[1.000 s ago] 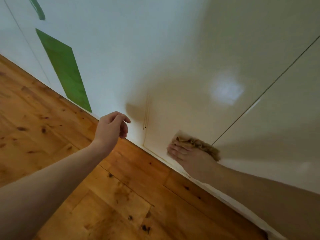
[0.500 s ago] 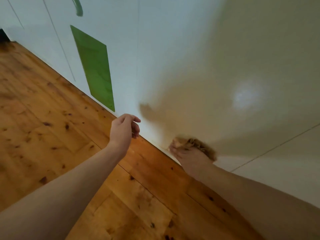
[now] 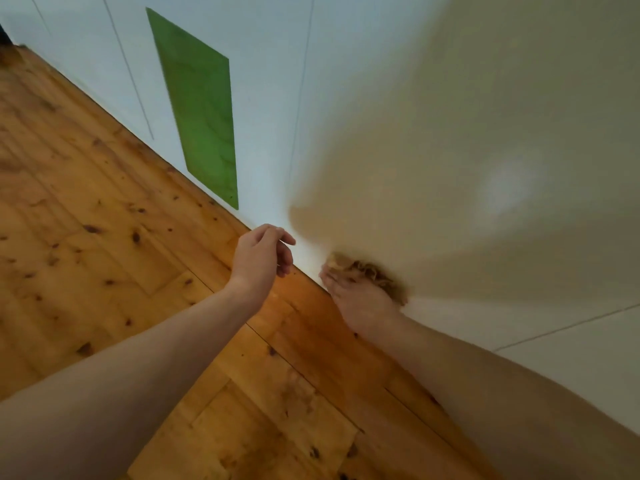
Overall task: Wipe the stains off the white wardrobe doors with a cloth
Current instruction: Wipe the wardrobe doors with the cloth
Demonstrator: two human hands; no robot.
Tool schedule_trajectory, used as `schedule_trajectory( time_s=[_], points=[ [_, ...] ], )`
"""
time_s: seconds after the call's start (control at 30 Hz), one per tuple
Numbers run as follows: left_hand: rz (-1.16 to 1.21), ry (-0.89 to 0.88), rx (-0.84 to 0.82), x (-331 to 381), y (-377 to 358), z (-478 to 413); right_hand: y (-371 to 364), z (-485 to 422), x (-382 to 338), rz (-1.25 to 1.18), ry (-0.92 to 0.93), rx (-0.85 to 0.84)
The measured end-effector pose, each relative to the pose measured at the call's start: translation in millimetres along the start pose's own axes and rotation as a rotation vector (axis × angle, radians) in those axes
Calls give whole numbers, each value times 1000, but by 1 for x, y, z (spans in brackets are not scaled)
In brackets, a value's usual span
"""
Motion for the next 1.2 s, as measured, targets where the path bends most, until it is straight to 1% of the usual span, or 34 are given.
schedule_trajectory(
  time_s=[0.03,0.07,0.1,0.13,0.17,0.2,0.27,0.3,0.33,0.37,0.4,0.47,0.5,0.53,0.6,0.67,0.7,0.77,0.9,0.97,1.03,1.07,1.1,1.13,1.2],
  points=[
    [10,-1,-4,2,1,1,-53,1,-11,11,40,-123],
    [14,2,4,-1,8,1,-95,2,-23,-46,-3,-226],
    [16,8,3,-3,9,2,-147,8,-31,-53,-16,-302],
    [20,18,2,-6,10,4,-177,25,-35,-84,-17,-282],
    [26,30,3,-10,10,6,-177,46,-33,-128,-7,-324],
    [32,45,1,-14,7,10,-142,75,-29,-130,49,-351],
    [6,57,-13,-18,1,17,-56,108,-13,-79,223,-167],
    [-7,49,-25,-16,-3,21,-11,122,-1,-73,176,-115],
    [-10,42,-38,-13,-9,24,10,120,13,-76,124,-18],
    [-6,37,-43,-11,-12,25,39,122,27,-23,103,76],
    [-1,33,-47,-7,-17,27,57,120,46,64,63,190],
    [7,31,-49,-5,-22,32,93,126,76,117,-83,403],
    [6,29,-51,-6,-25,34,104,137,87,115,-135,437],
    [-3,29,-54,-8,-26,37,107,149,91,140,-146,446],
    [-23,24,-69,-8,-31,43,101,181,84,190,-123,342],
    [-22,20,-92,-4,-39,51,79,220,71,199,-29,134],
    [-18,16,-112,0,-46,57,70,241,68,184,-9,79],
    [-16,7,-161,5,-60,71,71,281,71,168,-38,131],
    [-46,-13,-286,6,-87,103,122,348,102,303,-302,462],
    [-76,-27,-321,6,-96,111,146,359,115,350,-404,551],
    [-83,-47,-326,9,-102,115,151,358,117,394,-477,560],
    [-79,-53,-323,11,-105,116,144,355,112,402,-485,552],
    [-76,-59,-322,13,-108,118,130,351,105,398,-458,525],
    [-77,-61,-327,15,-111,120,109,346,93,374,-394,470],
    [-81,-61,-343,18,-118,127,60,346,65,314,-219,287]
  ],
)
Point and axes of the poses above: each hand's wrist, its own z-axis away from the middle knuckle, its own y-axis out of the back of the hand, x = y × z, the point moved 1 cm from there along -z, towards the middle knuckle, and after that the axes turned 11 degrees about y, right-handed, at the moved point
